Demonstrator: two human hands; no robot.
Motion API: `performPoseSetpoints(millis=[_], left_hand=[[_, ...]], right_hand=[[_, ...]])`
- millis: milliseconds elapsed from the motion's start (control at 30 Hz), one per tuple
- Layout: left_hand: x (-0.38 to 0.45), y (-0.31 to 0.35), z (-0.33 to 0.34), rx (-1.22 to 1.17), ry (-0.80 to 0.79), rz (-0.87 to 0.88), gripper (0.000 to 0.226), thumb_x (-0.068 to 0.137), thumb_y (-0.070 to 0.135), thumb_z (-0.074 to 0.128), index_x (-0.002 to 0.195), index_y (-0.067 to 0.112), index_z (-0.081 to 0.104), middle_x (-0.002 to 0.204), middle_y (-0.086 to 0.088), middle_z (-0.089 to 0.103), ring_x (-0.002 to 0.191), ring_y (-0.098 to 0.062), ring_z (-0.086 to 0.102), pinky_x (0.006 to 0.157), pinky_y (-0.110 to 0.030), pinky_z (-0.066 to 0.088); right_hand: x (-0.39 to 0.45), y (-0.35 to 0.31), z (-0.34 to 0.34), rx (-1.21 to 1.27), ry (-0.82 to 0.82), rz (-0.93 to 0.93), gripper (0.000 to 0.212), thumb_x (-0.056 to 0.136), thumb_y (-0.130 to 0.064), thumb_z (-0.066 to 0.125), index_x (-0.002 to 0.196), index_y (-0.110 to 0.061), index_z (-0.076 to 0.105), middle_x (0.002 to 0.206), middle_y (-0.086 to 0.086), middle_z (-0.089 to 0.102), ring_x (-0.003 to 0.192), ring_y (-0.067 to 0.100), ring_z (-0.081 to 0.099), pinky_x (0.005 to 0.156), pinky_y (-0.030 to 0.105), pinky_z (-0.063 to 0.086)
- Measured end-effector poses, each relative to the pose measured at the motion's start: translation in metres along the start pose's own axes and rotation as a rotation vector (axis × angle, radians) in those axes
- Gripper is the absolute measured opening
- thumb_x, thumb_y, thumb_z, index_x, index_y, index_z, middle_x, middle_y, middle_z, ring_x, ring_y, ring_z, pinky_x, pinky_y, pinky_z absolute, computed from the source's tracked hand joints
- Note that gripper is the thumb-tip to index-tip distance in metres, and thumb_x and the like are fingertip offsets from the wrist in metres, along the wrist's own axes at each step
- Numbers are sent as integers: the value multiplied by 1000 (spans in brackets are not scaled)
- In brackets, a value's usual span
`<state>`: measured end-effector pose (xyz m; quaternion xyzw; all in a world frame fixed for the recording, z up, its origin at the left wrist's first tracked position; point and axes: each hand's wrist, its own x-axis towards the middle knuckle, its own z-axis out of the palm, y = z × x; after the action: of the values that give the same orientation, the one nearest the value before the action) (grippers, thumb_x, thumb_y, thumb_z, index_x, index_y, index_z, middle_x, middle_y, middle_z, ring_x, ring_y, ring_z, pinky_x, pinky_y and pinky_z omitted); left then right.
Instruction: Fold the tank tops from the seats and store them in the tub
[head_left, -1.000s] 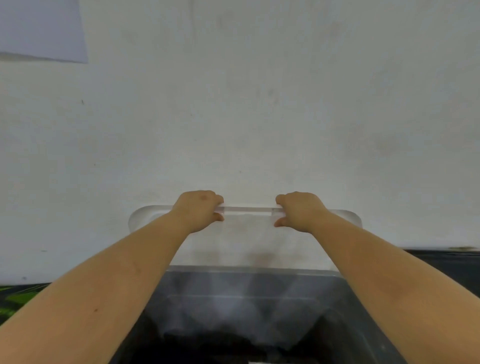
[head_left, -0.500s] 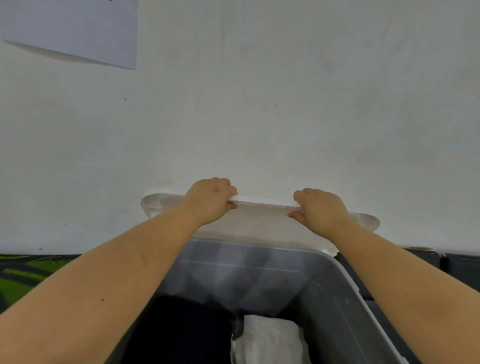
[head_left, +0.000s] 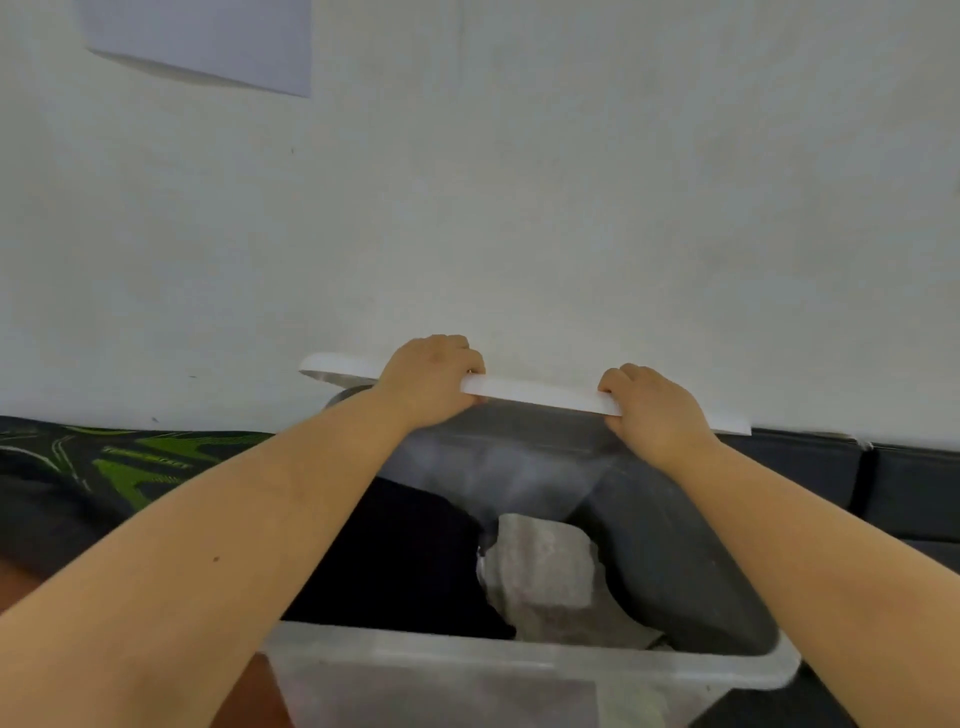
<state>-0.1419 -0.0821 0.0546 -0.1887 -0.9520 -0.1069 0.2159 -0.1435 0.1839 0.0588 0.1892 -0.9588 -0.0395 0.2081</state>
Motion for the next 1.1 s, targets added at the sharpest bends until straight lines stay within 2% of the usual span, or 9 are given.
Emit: performPoseSetpoints(millis=[100, 200, 367, 500, 667, 767, 867, 1000, 1100], left_hand=[[-31, 19, 1, -40, -123, -88, 35, 82, 45, 70, 109, 24, 62, 100, 7, 51, 94, -14, 49, 79, -26, 36], [-63, 36, 1, -52, -167, -144, 44, 79, 46, 73, 114, 26, 57, 109, 8, 54, 99, -14, 48, 83, -26, 35], [-108, 61, 1, -17, -136, -121, 50, 79, 50, 72, 117, 22, 56, 109, 8, 57, 100, -15, 52, 83, -24, 35], [-139, 71, 8, -2, -73, -63, 57, 72, 54, 75, 114, 17, 62, 108, 5, 62, 97, -18, 56, 82, -24, 36], [-165, 75, 16, 8, -32, 10, 73, 65, 75, 51, 105, 17, 68, 100, 3, 67, 86, -20, 62, 78, -30, 44], [-179, 74, 20, 5, -45, -11, 70, 66, 75, 48, 107, 21, 66, 103, 8, 64, 90, -17, 60, 79, -26, 37], [-193, 74, 29, 37, -55, 26, 68, 75, 76, 45, 108, 20, 66, 106, 5, 65, 91, -19, 62, 79, -28, 42], [-206, 78, 43, 112, -95, 34, 73, 89, 73, 25, 111, 17, 66, 110, -2, 67, 96, -23, 65, 81, -36, 49], [-211, 79, 44, 115, -135, 30, 68, 91, 70, 27, 113, 18, 65, 113, -2, 65, 99, -24, 65, 81, -38, 49]], right_hand=[[-31, -4, 0, 48, -78, -54, 31, 95, -35, 52, 118, -15, 53, 115, 4, 55, 104, 21, 50, 78, 31, 40], [-66, -6, 0, 78, -116, -108, 45, 94, -47, 51, 128, -17, 51, 123, 1, 53, 114, 20, 48, 88, 31, 40], [-114, -7, -1, 210, -70, -129, 48, 93, -49, 53, 128, -17, 52, 123, 2, 57, 109, 21, 52, 89, 30, 40], [-147, -10, 0, 257, -142, -129, 54, 92, -54, 51, 133, -19, 46, 125, -2, 57, 113, 17, 52, 93, 26, 36], [-168, -13, -3, 246, -155, -146, 58, 93, -57, 45, 139, -24, 40, 132, -6, 55, 116, 15, 52, 91, 24, 36], [-179, -18, -3, 239, -187, -166, 61, 93, -58, 44, 144, -25, 35, 140, -7, 49, 122, 15, 50, 95, 26, 36], [-188, -23, 3, 248, -211, -171, 62, 94, -56, 44, 146, -25, 33, 145, -7, 44, 127, 16, 48, 99, 27, 36], [-195, -26, 8, 256, -264, -151, 62, 94, -54, 45, 147, -26, 31, 149, -8, 40, 130, 16, 45, 103, 29, 36], [-200, -28, 14, 274, -286, -141, 60, 95, -52, 46, 147, -26, 31, 151, -5, 38, 135, 17, 40, 106, 28, 32]])
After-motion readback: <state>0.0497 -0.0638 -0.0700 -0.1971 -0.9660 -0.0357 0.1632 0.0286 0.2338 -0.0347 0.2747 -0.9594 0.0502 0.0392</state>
